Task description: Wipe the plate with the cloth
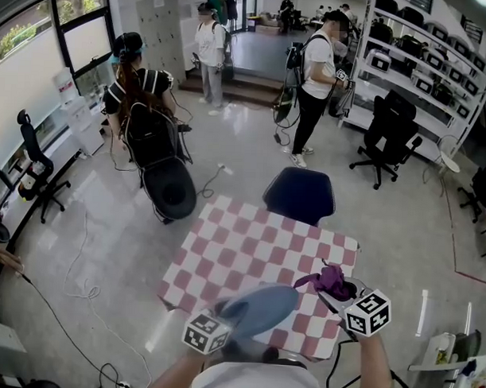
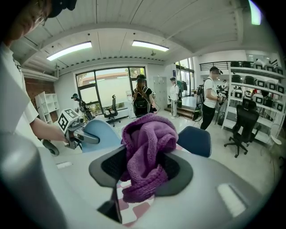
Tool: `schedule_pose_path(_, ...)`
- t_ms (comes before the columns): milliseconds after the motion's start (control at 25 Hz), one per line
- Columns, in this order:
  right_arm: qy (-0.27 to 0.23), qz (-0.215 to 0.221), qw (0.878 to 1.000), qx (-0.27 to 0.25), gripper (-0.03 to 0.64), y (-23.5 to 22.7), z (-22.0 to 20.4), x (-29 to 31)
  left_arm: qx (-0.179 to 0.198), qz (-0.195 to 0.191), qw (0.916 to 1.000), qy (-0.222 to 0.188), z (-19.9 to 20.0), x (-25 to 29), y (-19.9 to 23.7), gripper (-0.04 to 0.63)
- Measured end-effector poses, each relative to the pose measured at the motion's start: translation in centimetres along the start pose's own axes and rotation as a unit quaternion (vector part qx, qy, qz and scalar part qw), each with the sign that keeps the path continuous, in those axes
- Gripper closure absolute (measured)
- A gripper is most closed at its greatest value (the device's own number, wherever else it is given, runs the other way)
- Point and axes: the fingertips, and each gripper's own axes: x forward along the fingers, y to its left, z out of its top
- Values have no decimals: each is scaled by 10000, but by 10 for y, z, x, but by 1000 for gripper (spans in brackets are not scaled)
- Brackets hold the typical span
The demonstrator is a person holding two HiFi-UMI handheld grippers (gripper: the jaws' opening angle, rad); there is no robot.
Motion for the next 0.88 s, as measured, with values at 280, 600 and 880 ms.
schedule_pose_path(280,65,125,9999,-94,445,-7,12,6,1304,69,9914,-24,18,4,-9,525)
schedule_pose_path(600,179,1119,9932,-254,445,29,13,14,2594,-30,9644,-521,50,3,-23,525)
schedule_pose_path(880,269,1423,9891,-253,445,30,12,10,3040,-60,9511,-546,59,7,-26,525)
